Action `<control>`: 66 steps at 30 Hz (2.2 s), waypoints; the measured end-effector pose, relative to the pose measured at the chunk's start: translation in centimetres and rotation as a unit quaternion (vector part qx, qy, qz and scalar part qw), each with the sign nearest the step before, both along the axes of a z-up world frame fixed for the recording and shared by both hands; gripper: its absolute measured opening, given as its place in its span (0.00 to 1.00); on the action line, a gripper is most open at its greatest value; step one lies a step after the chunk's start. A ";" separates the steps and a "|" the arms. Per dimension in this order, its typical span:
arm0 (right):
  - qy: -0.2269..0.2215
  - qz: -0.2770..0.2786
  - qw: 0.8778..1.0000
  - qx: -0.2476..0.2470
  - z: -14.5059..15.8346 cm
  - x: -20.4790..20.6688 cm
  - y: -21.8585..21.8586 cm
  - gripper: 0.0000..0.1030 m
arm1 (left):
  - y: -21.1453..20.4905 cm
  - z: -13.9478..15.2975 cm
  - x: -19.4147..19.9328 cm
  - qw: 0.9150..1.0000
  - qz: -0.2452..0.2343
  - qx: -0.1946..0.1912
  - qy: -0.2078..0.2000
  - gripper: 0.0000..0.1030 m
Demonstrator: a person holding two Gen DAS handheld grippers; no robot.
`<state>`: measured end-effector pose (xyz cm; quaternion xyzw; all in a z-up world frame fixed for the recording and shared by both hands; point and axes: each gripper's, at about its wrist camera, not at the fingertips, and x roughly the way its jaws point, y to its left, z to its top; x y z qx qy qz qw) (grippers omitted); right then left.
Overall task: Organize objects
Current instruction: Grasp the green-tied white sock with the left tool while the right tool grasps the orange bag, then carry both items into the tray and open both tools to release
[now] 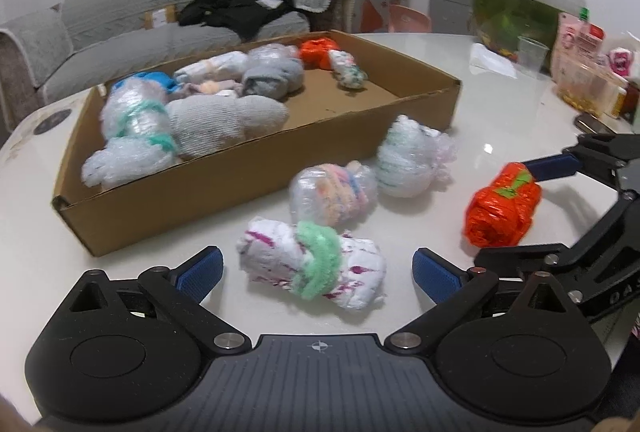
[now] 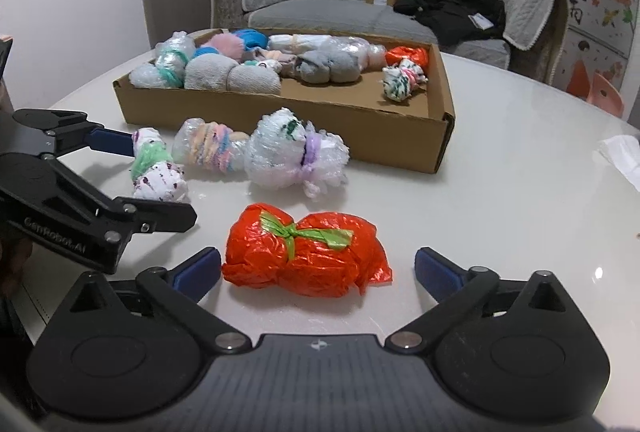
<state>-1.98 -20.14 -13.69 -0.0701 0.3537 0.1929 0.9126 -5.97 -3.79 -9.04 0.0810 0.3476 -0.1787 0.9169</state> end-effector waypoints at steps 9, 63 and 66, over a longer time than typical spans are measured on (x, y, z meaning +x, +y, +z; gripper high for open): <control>-0.010 -0.009 1.000 0.005 -0.1 -0.7 0.1 0.90 | -0.2 0.0 -0.5 1.000 -0.010 0.003 -0.012 0.94; 0.041 0.287 0.948 -0.133 5.3 18.5 1.3 0.57 | -5.4 4.0 19.9 0.981 -0.082 0.034 0.173 0.64; 0.049 0.302 0.941 -0.145 4.7 18.6 1.7 0.57 | -4.6 3.6 20.7 0.983 -0.064 0.026 0.171 0.64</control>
